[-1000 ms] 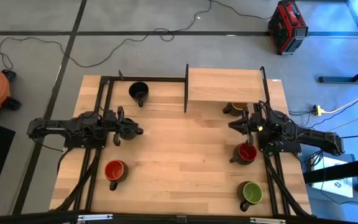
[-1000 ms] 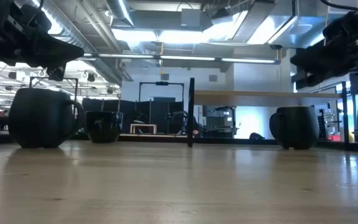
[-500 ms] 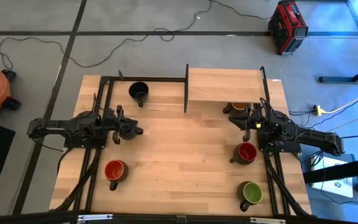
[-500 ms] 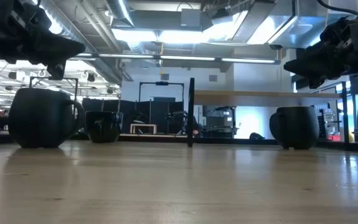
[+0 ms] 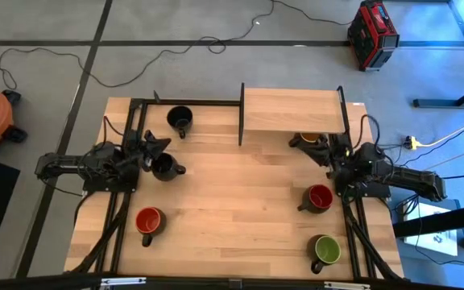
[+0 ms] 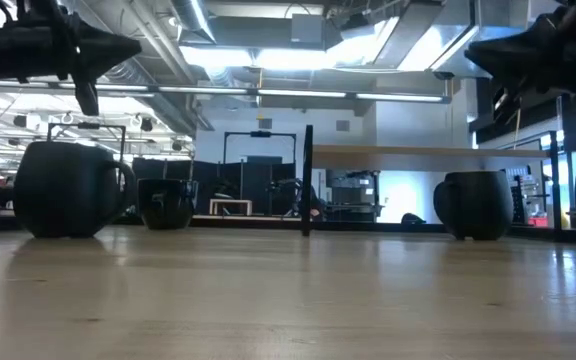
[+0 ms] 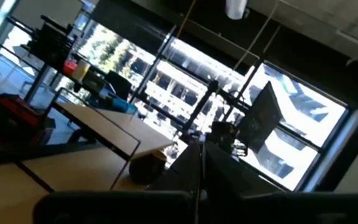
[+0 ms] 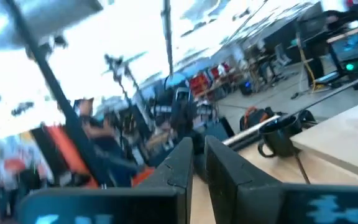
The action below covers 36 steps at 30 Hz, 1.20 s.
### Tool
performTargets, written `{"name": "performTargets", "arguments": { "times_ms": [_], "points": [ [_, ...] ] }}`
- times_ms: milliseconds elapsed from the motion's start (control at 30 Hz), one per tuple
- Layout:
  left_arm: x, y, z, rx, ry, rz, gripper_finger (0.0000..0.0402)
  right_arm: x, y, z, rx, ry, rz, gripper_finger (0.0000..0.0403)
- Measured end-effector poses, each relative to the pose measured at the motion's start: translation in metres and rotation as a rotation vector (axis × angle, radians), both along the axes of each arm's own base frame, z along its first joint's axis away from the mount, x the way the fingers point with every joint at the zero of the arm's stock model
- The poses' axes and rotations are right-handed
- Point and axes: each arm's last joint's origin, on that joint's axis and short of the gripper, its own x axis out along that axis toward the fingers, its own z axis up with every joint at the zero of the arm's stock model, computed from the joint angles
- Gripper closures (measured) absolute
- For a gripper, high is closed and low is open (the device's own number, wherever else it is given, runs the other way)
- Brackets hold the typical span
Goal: Place coffee mugs
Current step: Put the yellow mug on the shelf
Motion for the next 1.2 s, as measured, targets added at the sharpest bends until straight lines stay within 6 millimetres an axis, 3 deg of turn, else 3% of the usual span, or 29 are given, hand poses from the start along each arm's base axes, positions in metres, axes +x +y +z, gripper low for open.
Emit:
{"name": "performTargets", "arguments": {
  "times_ms": [267,467,700,967,1200],
  "points": [
    [-0.005,0.003,0.008,-0.085,-0.124,0.091,0.0388,-0.003,-0.003,0.007,0.19,-0.114,-0.063,0.037],
    [-0.008,0.002,0.017,-0.008,-0.149,0.071,0.0388,-0.005,-0.004,0.02,0.2,-0.131,-0.103,0.037],
    [-0.009,0.002,0.036,0.12,-0.095,0.155,0.0388,0.006,-0.007,0.04,0.174,-0.04,-0.15,0.037],
    [0.009,0.002,0.056,0.181,0.022,0.141,0.0388,0.03,-0.013,0.056,0.146,0.09,-0.17,0.037],
    [0.035,0.002,0.057,0.196,0.153,0.105,0.0388,0.05,-0.016,0.074,0.046,0.251,-0.143,0.037]
  ]
}}
